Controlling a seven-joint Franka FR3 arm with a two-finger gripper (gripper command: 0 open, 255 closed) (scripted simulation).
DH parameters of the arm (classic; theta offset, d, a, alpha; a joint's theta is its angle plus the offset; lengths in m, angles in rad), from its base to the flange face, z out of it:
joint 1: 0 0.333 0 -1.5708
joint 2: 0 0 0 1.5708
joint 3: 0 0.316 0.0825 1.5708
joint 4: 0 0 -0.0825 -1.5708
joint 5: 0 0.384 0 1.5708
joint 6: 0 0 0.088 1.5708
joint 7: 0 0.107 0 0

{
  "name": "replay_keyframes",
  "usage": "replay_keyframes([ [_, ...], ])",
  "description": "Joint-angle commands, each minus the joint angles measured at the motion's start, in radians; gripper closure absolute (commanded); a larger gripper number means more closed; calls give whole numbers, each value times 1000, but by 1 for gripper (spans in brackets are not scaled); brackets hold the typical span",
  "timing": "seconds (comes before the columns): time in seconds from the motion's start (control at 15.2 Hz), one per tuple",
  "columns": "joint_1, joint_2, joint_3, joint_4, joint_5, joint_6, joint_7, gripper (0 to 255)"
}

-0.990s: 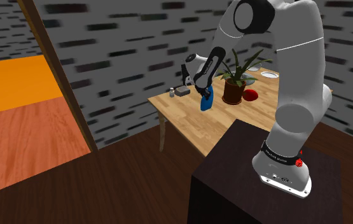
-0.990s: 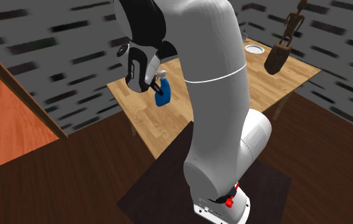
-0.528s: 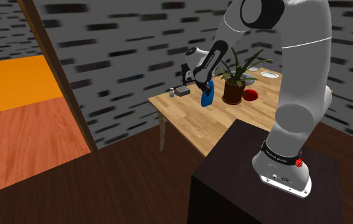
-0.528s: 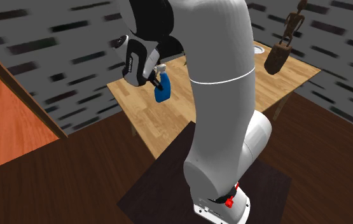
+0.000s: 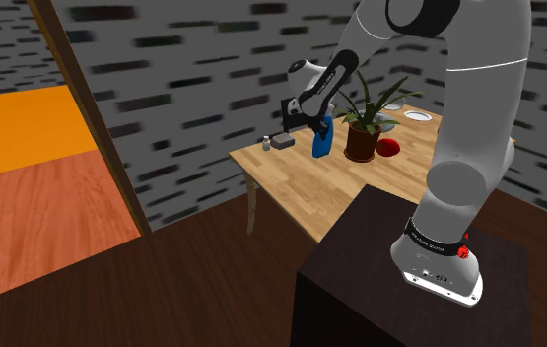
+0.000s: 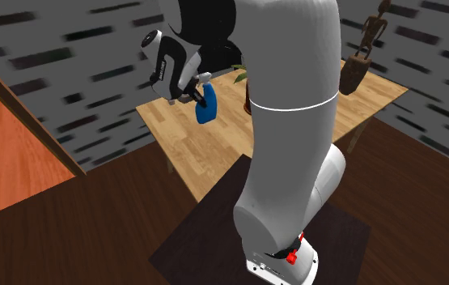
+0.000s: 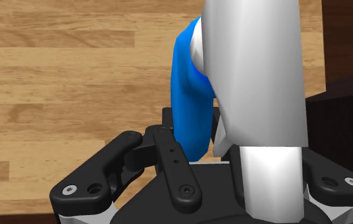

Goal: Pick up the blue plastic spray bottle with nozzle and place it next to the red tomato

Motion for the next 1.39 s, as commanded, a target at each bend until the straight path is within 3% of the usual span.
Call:
replay_keyframes([
  [0.0,1,-21,2,2,7,-22,-12,255],
  [1.12,10,-165,14,55,56,-203,-112,255],
  [1.32,-17,-177,-8,31,46,-172,-144,255],
])
